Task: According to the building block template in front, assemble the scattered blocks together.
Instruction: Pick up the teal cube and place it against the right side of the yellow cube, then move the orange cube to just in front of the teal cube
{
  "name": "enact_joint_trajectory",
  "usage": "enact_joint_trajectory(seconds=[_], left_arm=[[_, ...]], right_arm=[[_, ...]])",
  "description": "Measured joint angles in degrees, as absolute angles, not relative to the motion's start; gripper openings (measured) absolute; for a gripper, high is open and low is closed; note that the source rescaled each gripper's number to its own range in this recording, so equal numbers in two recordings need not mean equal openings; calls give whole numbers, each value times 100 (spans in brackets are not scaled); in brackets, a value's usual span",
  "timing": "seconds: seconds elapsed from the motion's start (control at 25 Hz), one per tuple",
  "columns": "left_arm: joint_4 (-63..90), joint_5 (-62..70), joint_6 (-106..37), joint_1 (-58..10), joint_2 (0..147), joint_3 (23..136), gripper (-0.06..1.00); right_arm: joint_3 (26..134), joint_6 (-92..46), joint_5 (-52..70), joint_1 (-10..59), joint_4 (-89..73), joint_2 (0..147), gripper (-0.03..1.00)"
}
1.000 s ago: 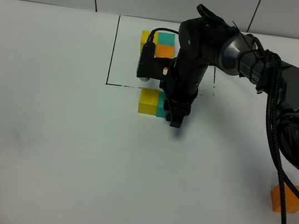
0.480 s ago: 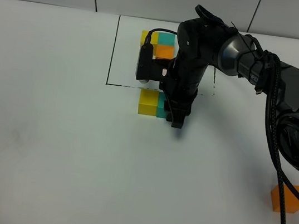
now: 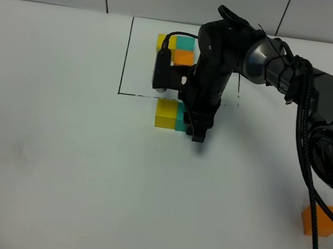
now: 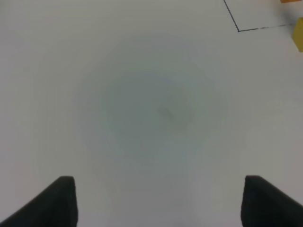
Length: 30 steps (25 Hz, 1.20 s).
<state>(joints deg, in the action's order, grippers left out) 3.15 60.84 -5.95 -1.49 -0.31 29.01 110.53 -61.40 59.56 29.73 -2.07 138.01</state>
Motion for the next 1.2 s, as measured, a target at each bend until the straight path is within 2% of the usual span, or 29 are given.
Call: enact_joint_trajectory(seconds=[0.12, 0.16, 0.24, 0.32, 0.4, 0.48, 0.64, 0.88, 1.0, 1.2], left_arm=[[315, 6084, -595, -149, -31, 2901, 64], [315, 6084, -595, -149, -31, 2901, 64], [315, 6084, -595, -149, -31, 2901, 64], [315, 6084, -595, -149, -31, 2901, 64], [315, 6084, -595, -149, -31, 2901, 64], [315, 6084, -595, -149, -31, 2901, 64], [315, 6084, -595, -149, -31, 2901, 64], [315, 6084, -595, -149, -31, 2901, 64], [315, 6084, -595, -149, -31, 2901, 64], [315, 6084, -595, -149, -31, 2901, 64]], right_arm=[[11037, -6147, 5981, 2924, -206, 13781, 1], [11037, -6147, 6006, 2910, -206, 13770, 4], [11037, -6135, 6033, 2877, -225, 13741, 21], [11019, -6082, 6033, 2858, -312, 13685, 46], [11012, -5945, 6027, 2851, -367, 13599, 66], [11000, -5746, 6038, 2846, -378, 13486, 79], [11001, -5019, 6473, 2698, -443, 13166, 85], [10526, -3366, 6880, 2023, -437, 12552, 85], [9608, -2413, 6708, 1686, -420, 11955, 85], [7264, -1503, 5533, 1253, -420, 10521, 85]])
